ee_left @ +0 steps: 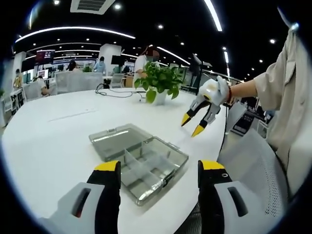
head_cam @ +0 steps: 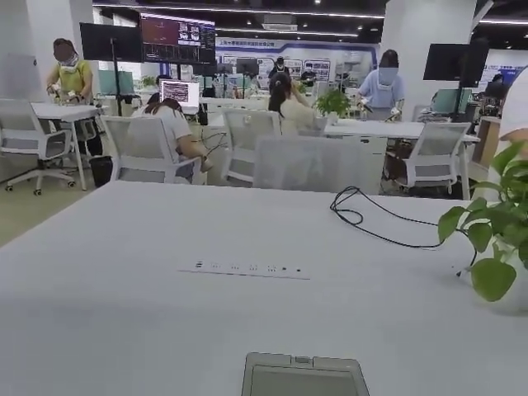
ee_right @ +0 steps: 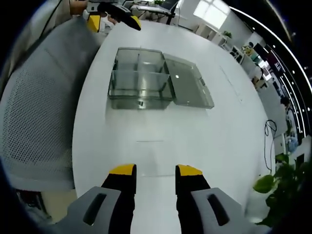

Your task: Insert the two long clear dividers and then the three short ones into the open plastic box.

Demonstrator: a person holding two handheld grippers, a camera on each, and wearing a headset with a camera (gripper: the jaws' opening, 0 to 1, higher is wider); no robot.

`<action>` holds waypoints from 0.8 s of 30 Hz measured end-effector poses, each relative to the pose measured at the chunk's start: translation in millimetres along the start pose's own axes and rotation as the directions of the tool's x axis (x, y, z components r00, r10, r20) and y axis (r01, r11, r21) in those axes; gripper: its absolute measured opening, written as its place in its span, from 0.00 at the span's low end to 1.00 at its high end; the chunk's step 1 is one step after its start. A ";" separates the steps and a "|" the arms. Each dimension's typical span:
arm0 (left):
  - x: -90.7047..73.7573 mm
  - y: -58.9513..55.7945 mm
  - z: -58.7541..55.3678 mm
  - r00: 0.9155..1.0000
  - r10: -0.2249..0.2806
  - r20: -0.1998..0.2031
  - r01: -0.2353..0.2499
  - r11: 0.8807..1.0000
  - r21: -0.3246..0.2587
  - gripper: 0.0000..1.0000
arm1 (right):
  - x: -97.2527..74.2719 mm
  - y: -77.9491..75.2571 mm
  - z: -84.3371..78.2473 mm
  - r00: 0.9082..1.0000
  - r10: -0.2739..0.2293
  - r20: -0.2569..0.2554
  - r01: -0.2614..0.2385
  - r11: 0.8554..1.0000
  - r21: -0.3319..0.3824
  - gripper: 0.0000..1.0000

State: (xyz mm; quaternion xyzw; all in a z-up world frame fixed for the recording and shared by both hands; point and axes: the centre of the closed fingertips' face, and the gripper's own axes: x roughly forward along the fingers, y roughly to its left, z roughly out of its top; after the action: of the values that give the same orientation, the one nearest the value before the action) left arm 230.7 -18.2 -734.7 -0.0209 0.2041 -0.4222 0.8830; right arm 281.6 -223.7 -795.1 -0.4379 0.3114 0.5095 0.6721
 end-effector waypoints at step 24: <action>7.8 -6.9 12.0 0.996 -0.014 0.085 0.030 0.982 -0.185 0.47 | -0.5 12.8 131.6 0.962 -0.039 0.271 0.077 0.988 -0.132 0.32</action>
State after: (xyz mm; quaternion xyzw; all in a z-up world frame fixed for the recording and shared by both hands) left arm 234.5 -30.1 -724.9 -0.1229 0.2055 -0.4099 0.8801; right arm 265.5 -103.5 -742.6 -0.4203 0.1680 0.5649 0.6900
